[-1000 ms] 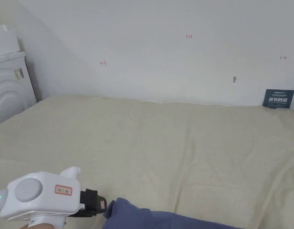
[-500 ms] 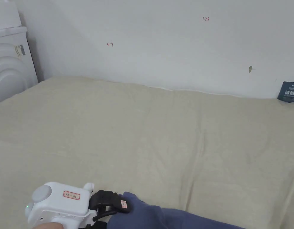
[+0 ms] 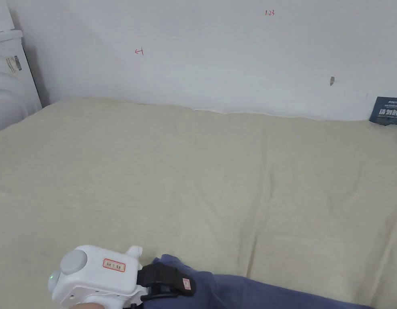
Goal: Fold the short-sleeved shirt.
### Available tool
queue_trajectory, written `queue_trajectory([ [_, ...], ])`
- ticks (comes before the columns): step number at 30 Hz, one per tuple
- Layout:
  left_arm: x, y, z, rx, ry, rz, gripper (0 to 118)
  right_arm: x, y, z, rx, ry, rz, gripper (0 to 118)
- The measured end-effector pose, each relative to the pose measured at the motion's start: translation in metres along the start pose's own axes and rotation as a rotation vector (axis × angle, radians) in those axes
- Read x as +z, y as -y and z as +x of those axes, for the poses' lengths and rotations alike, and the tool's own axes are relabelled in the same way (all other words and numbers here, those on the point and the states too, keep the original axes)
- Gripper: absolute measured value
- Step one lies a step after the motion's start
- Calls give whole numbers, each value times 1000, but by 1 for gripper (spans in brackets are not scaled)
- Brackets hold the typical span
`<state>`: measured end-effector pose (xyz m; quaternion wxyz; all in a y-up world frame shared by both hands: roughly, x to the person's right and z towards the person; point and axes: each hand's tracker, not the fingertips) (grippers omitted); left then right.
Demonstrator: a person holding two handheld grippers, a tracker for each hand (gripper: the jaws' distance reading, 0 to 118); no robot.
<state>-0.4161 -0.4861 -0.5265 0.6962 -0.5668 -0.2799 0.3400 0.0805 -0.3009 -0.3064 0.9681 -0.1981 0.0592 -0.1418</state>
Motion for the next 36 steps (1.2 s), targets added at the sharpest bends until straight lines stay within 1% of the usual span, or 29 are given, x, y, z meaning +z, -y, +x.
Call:
queue_trajectory([
  [1, 0, 0, 1, -11, -67, 22, 50, 0, 0, 0, 0, -5, -1, 1],
  [2, -3, 2, 0, -50, -174, 40, 9, 1, 0, -1, 2, -8, -2, 1],
  [3, -5, 3, 0, -43, -221, 25, 9, 2, 0, -1, 4, -10, -2, 1],
  [4, -7, 4, -4, -17, -147, 9, 9, 3, 0, -1, 6, -12, -2, 1],
  [5, -6, 5, -3, 20, -109, 22, 9, 4, 0, 0, 7, -13, -1, 1],
  [8, -4, 5, 17, -61, -226, 23, 9, 7, 1, 4, 0, -19, -1, 1],
  [10, 3, 5, 43, -211, -373, 20, 9, 8, 2, 7, -12, -24, -3, 1],
  [11, 8, 5, 57, -268, -411, 22, 9, 8, 3, 9, -17, -26, -5, 1],
  [13, 19, 6, 76, -340, -551, 24, 9, 7, 4, 13, -34, -27, -6, 1],
  [14, 24, 6, 83, -347, -631, 25, 9, 7, 5, 17, -56, -34, 0, 1],
  [15, 28, 4, 90, -409, -761, 31, 9, 7, 5, 22, -93, -50, 7, 1],
  [17, 24, 10, 107, -593, -1025, 25, 9, 7, 6, 29, -123, -60, 13, 1],
  [18, 20, 14, 115, -678, -1127, 17, 9, 7, 5, 33, -133, -57, 14, 1],
  [19, 18, 17, 121, -720, -1163, 18, 9, 7, 5, 35, -138, -54, 16, 1],
  [20, 16, 21, 131, -743, -1154, 26, 9, 8, 6, 39, -146, -54, 20, 1],
  [22, 10, 26, 153, -707, -1071, 30, 9, 10, 7, 45, -155, -54, 24, 1],
  [25, -16, 33, 190, -683, -895, -30, 9, 14, 10, 52, -155, -53, 31, 1],
  [29, -79, 43, 229, -692, -760, -146, 9, 23, 12, 58, -183, -71, 41, 1],
  [31, -112, 46, 240, -660, -682, -208, 9, 28, 14, 61, -191, -72, 45, 1],
  [33, -142, 46, 243, -586, -587, -279, 10, 32, 17, 63, -194, -68, 48, 1],
  [34, -151, 44, 242, -530, -537, -277, 12, 33, 18, 65, -197, -66, 47, 1],
  [35, -159, 40, 240, -471, -476, -291, 24, 35, 19, 69, -215, -69, 46, 1],
  [36, -164, 36, 237, -417, -435, -287, 41, 36, 21, 73, -246, -78, 46, 1],
])
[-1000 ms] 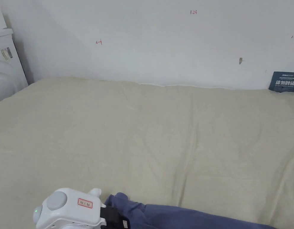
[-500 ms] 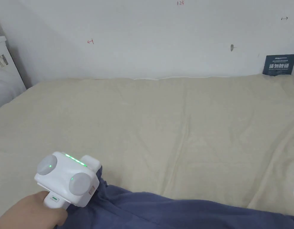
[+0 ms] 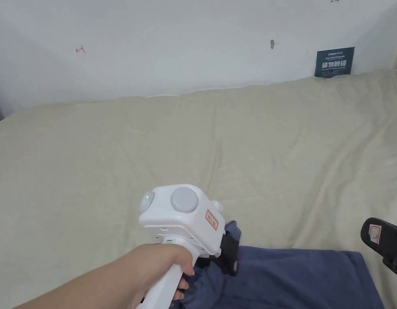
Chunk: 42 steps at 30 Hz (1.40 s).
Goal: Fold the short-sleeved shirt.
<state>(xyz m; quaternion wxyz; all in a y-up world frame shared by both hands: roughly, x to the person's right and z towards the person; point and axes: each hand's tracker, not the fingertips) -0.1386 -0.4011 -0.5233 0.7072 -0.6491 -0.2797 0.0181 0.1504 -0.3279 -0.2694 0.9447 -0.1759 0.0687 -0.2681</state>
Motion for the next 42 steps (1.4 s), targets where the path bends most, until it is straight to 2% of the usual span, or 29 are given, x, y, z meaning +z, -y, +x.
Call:
queue_trajectory([
  [2, -4, -4, -5, 88, 110, 6, 85, 1, 0, 5, -21, 4, -8, 1],
  [4, 6, -3, -10, 147, 219, 20, 89, 2, 2, 8, -23, 30, -5, 1],
  [7, 40, 5, -15, 130, 357, 84, 89, 2, 3, 16, -37, 35, 0, 1],
  [8, 55, 10, -17, 114, 359, 121, 89, 2, 3, 17, -41, 33, 0, 1],
  [10, 77, 20, -22, 98, 251, 197, 89, -1, 2, 16, -45, 30, -4, 1],
  [12, 89, 30, -24, 81, -29, 228, 85, -3, 2, 15, -48, 29, -11, 1],
  [13, 89, 33, -26, 50, -155, 215, 73, -4, 2, 15, -49, 26, -12, 1],
  [14, 85, 37, -29, 6, -216, 211, 34, -4, 2, 14, -50, 22, -12, 1],
  [16, 68, 43, -30, -55, -238, 198, 9, -6, 3, 13, -51, 14, -13, 1],
  [17, 59, 43, -32, -38, -233, 175, 1, -6, 3, 13, -50, 11, -14, 1],
  [20, 32, 43, -34, 44, -277, 139, 2, -6, 4, 8, -47, 5, -22, 1],
  [22, 12, 40, -25, -12, -347, 126, 2, -6, 4, 8, -42, 7, -31, 1],
  [26, -10, 35, -2, -53, -273, 83, 2, -3, 4, 8, -22, 18, -33, 1],
  [29, -19, 30, 15, -40, -100, 42, 2, -3, 4, 9, -24, 21, -35, 1],
  [30, -24, 28, 19, -17, 28, 22, 2, -3, 3, 9, -29, 22, -37, 1],
  [33, -28, 28, 26, 33, 289, -26, 2, -3, 3, 10, -39, 25, -39, 1],
  [35, -16, 31, 30, -3, 309, 34, 2, -3, 2, 10, -43, 21, -41, 1],
  [37, 13, 35, 26, -46, 266, 149, 2, -3, 1, 9, -37, 20, -43, 1],
  [42, 94, 51, -20, 35, 175, 374, 2, -4, -1, 7, -16, 13, -44, 1],
])
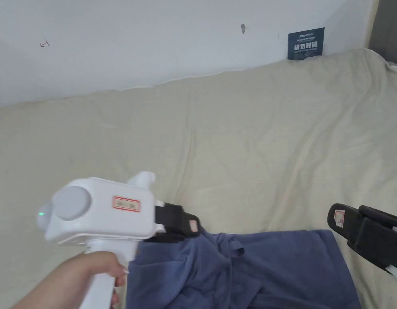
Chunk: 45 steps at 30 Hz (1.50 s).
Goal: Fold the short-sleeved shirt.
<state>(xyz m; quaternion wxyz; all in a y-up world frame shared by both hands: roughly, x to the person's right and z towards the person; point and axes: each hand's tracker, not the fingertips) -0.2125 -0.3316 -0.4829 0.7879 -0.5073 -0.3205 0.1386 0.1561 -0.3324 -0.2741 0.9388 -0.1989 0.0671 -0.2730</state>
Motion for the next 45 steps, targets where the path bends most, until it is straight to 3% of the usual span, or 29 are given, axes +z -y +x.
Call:
queue_trajectory([
  [4, 42, -1, -25, -7, -9, 66, 2, -3, 0, -1, -4, -8, -1, 1],
  [8, 40, 4, -29, 39, 20, 52, 2, -5, 1, -2, -7, -2, -2, 1],
  [14, -59, 17, -1, 53, 143, -212, 2, -6, 2, -2, -14, 7, -2, 1],
  [17, -103, 26, 11, 69, 132, -323, 4, -4, 1, -4, -5, 5, -2, 1],
  [18, -115, 29, 15, 51, 116, -361, 10, -3, 0, -5, 5, 9, -1, 1],
  [19, -122, 31, 18, 36, 110, -387, 25, -2, 0, -5, 14, 12, 0, 1],
  [20, -127, 34, 20, 41, 142, -425, 58, -1, -1, -6, 24, 14, 0, 1],
  [21, -128, 37, 21, 57, 200, -455, 80, -1, -1, -7, 31, 15, -1, 1],
  [22, -127, 39, 23, 83, 272, -466, 90, -1, -1, -7, 35, 16, -2, 1],
  [25, -105, 39, 27, 130, 418, -410, 91, -1, -2, -6, 35, 13, -3, 1],
  [28, -67, 28, 31, 21, 344, -246, 91, -2, -2, -6, 22, 12, -2, 1],
  [31, -17, 23, 31, -79, 168, -79, 89, -2, -3, -7, 14, 10, 1, 1],
  [35, 50, 40, 11, -104, 34, 182, 63, 4, -8, -14, 39, 22, 22, 1],
  [36, 65, 48, 6, -92, -16, 259, 33, 6, -9, -16, 46, 24, 28, 1],
  [37, 77, 56, 2, -70, -62, 334, 11, 8, -11, -18, 51, 27, 32, 1],
  [40, 114, 84, -13, -16, -75, 524, 8, 13, -16, -26, 75, 43, 46, 1],
  [45, 156, 134, 3, -153, -408, 904, 0, 27, -18, -48, 159, 56, 139, 1],
])
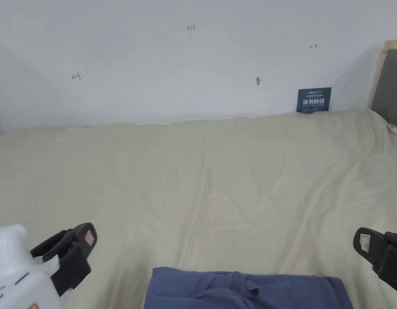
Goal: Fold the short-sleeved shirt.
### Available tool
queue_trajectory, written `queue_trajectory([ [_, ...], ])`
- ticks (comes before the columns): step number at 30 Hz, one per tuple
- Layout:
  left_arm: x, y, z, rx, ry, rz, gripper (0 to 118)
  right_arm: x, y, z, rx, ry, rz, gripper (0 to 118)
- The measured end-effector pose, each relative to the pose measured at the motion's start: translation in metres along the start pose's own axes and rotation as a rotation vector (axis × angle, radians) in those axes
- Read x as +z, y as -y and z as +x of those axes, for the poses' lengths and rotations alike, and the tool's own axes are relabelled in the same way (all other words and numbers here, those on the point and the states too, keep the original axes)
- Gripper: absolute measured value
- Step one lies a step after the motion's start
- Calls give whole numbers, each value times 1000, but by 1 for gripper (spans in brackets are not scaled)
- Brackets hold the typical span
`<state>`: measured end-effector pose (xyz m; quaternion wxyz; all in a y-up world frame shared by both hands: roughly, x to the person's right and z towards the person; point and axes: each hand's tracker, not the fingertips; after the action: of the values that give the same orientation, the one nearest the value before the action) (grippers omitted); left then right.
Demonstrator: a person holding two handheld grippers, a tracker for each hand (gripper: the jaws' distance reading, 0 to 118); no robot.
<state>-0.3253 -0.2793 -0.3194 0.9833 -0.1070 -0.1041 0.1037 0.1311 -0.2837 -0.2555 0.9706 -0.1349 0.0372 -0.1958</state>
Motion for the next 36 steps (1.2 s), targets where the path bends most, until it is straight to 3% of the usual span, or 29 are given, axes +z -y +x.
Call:
queue_trajectory([
  [4, 22, 2, 7, -97, -197, 104, 0, 22, 7, -17, 111, 29, 154, 1],
  [7, 31, 12, 1, -86, -169, 114, 0, 38, 21, -26, 245, 30, 274, 1],
  [9, 27, 23, -5, -108, -159, 63, 0, 37, 31, -24, 293, 63, 263, 1],
  [11, 27, 40, -8, -157, -237, 62, 0, 30, 40, -14, 278, 129, 211, 1],
  [14, 33, 56, -12, -96, -258, 89, 0, 30, 53, 0, 214, 181, 205, 1],
  [20, 24, 59, -16, -70, -247, 22, 0, 32, 50, 10, 188, 196, 181, 1],
  [22, 3, 54, -26, 7, -126, -95, 0, 32, 46, 11, 179, 193, 186, 1],
  [24, -48, 49, -52, 178, 87, -381, 0, 31, 41, 9, 162, 173, 187, 1],
  [26, -94, 60, -72, 285, 205, -623, 0, 29, 38, 8, 159, 162, 182, 1],
  [28, -128, 76, -84, 293, 271, -757, 0, 26, 36, 6, 160, 145, 166, 1],
  [29, -142, 85, -89, 317, 292, -825, 5, 25, 36, 5, 164, 136, 154, 1],
  [30, -156, 92, -96, 364, 323, -878, 28, 24, 36, 5, 168, 132, 145, 1],
  [32, -175, 108, -108, 460, 379, -971, 109, 23, 36, 2, 177, 126, 130, 1],
  [33, -181, 116, -112, 496, 412, -993, 118, 22, 36, 2, 178, 124, 123, 1],
  [36, -200, 127, -120, 561, 443, -1016, 118, 17, 37, 1, 173, 119, 88, 1],
])
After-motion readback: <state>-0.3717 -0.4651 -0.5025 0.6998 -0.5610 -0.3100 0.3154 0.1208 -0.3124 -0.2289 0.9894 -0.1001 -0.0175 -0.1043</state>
